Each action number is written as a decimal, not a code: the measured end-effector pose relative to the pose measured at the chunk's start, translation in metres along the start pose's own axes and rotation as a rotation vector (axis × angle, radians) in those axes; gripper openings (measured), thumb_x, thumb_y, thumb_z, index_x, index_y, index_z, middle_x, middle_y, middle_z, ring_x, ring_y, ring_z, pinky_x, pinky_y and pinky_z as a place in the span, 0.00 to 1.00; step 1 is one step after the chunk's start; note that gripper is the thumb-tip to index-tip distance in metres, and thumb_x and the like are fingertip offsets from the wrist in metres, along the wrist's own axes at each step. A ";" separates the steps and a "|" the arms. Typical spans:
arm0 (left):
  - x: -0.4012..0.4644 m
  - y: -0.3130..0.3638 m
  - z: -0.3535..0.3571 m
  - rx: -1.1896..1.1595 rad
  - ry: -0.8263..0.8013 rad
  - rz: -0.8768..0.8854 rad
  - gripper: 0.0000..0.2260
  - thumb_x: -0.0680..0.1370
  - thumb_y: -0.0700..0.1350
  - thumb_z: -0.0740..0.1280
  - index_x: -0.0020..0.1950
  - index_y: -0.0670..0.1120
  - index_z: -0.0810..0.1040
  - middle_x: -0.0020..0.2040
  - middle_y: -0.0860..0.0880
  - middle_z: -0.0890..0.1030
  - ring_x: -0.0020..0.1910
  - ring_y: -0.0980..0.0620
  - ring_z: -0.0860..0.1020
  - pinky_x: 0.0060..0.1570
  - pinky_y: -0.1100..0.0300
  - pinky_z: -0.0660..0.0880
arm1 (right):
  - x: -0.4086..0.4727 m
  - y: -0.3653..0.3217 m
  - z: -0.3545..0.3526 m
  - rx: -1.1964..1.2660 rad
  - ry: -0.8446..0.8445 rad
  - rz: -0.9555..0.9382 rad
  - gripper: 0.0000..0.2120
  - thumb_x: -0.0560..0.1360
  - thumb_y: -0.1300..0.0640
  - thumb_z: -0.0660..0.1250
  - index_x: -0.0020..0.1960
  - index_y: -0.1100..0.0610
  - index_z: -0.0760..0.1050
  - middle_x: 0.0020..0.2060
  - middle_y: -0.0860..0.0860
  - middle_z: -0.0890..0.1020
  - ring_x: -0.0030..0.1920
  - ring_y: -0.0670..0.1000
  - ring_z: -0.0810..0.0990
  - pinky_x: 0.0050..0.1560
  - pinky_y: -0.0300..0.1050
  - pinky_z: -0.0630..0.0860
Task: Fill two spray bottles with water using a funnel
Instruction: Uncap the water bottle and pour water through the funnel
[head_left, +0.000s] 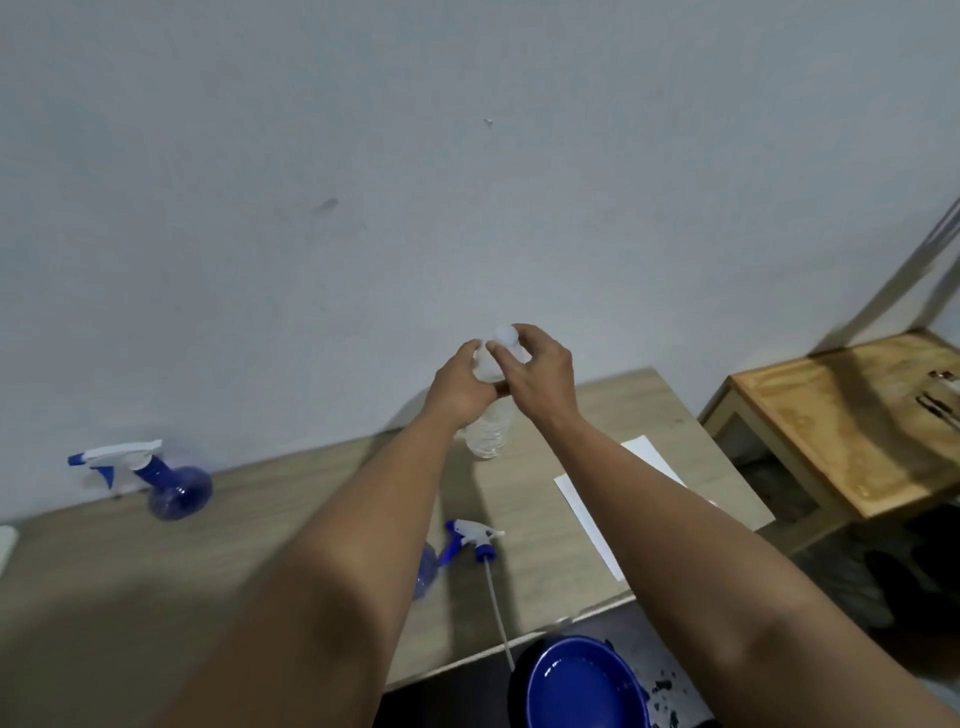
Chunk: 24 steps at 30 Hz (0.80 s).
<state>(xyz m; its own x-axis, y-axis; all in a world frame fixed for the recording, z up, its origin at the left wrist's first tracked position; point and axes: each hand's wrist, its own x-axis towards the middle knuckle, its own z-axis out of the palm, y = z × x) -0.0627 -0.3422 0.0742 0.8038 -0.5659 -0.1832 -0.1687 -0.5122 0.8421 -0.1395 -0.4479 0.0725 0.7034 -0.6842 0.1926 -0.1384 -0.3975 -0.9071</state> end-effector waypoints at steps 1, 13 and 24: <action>-0.006 0.001 0.003 0.008 -0.009 0.009 0.40 0.70 0.55 0.78 0.78 0.54 0.64 0.72 0.51 0.74 0.68 0.49 0.76 0.65 0.52 0.74 | -0.007 -0.001 -0.006 -0.005 0.013 -0.011 0.18 0.76 0.43 0.73 0.61 0.52 0.83 0.54 0.45 0.87 0.58 0.48 0.84 0.62 0.52 0.81; -0.097 -0.028 0.040 -0.048 -0.074 0.027 0.43 0.66 0.58 0.80 0.77 0.55 0.65 0.73 0.52 0.73 0.68 0.51 0.75 0.67 0.49 0.74 | -0.099 0.013 -0.045 -0.119 0.022 -0.062 0.14 0.75 0.46 0.76 0.56 0.52 0.83 0.50 0.43 0.86 0.54 0.46 0.84 0.58 0.49 0.81; -0.106 -0.021 0.049 0.012 -0.046 0.087 0.38 0.72 0.55 0.78 0.78 0.55 0.64 0.75 0.51 0.72 0.72 0.50 0.72 0.65 0.56 0.72 | -0.099 0.013 -0.045 0.218 0.000 0.032 0.10 0.73 0.54 0.81 0.49 0.53 0.83 0.47 0.47 0.88 0.53 0.47 0.87 0.57 0.47 0.83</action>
<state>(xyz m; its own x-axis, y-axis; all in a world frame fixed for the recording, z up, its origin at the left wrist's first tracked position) -0.1719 -0.3031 0.0511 0.7588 -0.6377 -0.1328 -0.2440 -0.4672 0.8498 -0.2423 -0.4136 0.0585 0.7010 -0.6945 0.1624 -0.0066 -0.2340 -0.9722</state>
